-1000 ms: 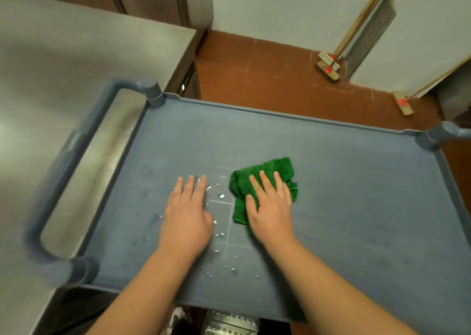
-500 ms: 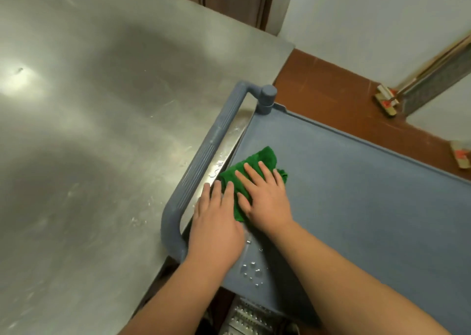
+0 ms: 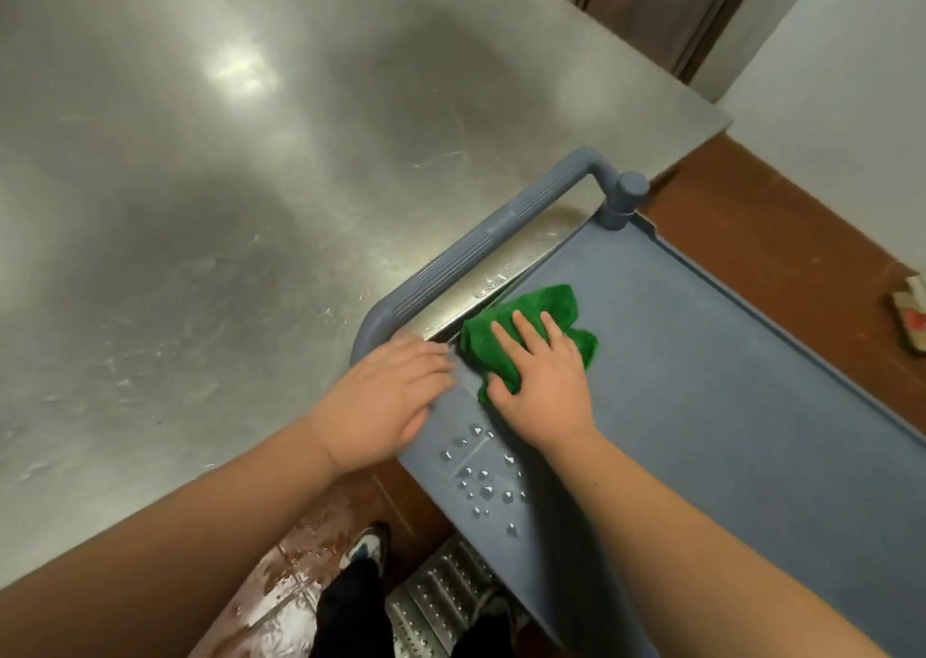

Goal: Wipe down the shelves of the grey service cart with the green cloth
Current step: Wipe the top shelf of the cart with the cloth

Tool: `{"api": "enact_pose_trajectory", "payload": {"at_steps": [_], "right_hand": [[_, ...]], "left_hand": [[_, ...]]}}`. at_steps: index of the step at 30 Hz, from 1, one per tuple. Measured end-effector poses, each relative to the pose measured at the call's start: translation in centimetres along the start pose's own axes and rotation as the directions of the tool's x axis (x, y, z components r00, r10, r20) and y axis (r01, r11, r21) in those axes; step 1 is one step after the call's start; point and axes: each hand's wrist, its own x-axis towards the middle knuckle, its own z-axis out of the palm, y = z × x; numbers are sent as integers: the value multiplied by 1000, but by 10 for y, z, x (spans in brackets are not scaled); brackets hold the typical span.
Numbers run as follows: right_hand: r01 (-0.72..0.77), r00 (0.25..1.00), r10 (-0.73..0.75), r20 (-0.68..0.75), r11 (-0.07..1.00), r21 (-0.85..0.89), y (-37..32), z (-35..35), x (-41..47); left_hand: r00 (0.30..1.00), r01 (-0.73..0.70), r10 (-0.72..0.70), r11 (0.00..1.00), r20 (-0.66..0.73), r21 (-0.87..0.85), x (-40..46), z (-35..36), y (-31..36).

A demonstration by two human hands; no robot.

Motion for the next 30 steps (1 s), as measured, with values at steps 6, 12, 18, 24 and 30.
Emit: {"api": "enact_pose_trajectory", "payload": {"at_steps": [6, 12, 18, 24, 30], "right_hand": [[269, 963, -269, 33, 963, 16, -38, 15, -45], [388, 922, -386, 33, 920, -58, -20, 17, -42], [22, 999, -21, -43, 1000, 19, 48, -4, 3], [77, 996, -73, -53, 993, 90, 15, 4, -4], [290, 956, -292, 10, 953, 81, -39, 21, -61]], "left_hand": [[987, 20, -20, 1000, -162, -3, -14, -2, 3], [987, 28, -27, 1000, -159, 3, -8, 2, -5], [988, 63, -60, 998, -145, 16, 19, -3, -18], [989, 25, -18, 999, -145, 46, 29, -1, -38], [988, 9, 1, 998, -154, 63, 31, 0, -37]]}}
